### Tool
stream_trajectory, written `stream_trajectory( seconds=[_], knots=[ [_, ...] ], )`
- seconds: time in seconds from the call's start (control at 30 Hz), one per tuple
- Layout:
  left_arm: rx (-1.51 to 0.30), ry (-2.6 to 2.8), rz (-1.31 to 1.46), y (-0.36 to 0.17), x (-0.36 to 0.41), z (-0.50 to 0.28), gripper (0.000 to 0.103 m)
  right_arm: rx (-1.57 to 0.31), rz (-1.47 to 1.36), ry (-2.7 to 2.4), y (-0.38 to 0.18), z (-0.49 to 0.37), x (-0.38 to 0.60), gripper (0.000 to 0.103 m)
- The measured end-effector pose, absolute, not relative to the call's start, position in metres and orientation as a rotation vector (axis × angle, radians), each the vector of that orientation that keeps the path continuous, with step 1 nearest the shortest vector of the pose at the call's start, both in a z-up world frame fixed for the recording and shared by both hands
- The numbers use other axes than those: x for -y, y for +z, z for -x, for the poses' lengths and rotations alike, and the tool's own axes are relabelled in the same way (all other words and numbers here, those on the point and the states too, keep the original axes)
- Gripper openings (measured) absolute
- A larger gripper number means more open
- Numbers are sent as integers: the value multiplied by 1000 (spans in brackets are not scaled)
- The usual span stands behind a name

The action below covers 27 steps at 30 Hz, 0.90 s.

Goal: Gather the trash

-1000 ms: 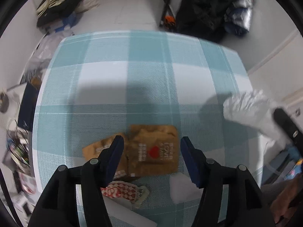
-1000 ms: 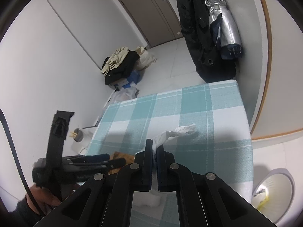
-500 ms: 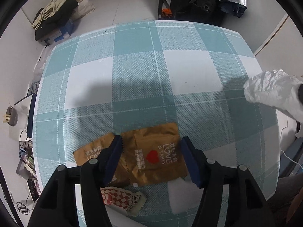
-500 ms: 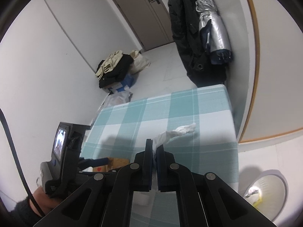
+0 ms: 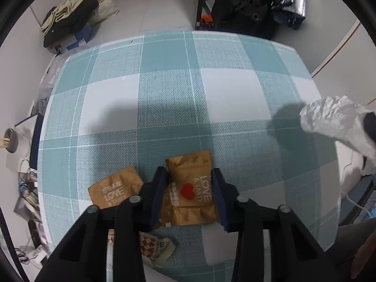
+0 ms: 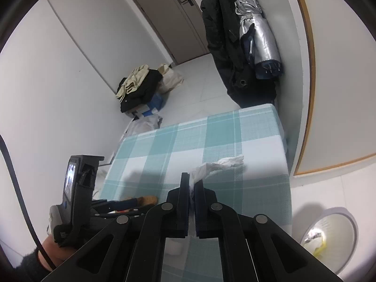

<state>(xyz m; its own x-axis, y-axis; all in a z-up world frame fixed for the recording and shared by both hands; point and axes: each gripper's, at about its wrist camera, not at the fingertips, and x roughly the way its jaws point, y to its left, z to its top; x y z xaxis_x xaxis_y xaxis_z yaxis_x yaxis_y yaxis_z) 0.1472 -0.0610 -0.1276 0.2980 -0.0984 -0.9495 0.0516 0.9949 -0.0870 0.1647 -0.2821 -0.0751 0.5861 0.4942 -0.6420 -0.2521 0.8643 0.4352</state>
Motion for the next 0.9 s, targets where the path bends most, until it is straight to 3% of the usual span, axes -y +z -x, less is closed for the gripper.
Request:
stream_trajectory(
  seconds=[0.03,0.17,0.37,0.9],
  knots=[
    [-1262,-107,54,-126,60,-149,21,-838,-315,444,-75,-165,282,3],
    [-1261,-131,109,-127,52,-154,17,-836,-309,446,-74,-165,281,3],
    [-1235,-160,190,-116,40,-154,4,-832,-304,446,-73,-164,279,3],
    [-1102,-199,402,-72,-9,-121,1,-790,-238,471,-54,-137,259,3]
  ],
)
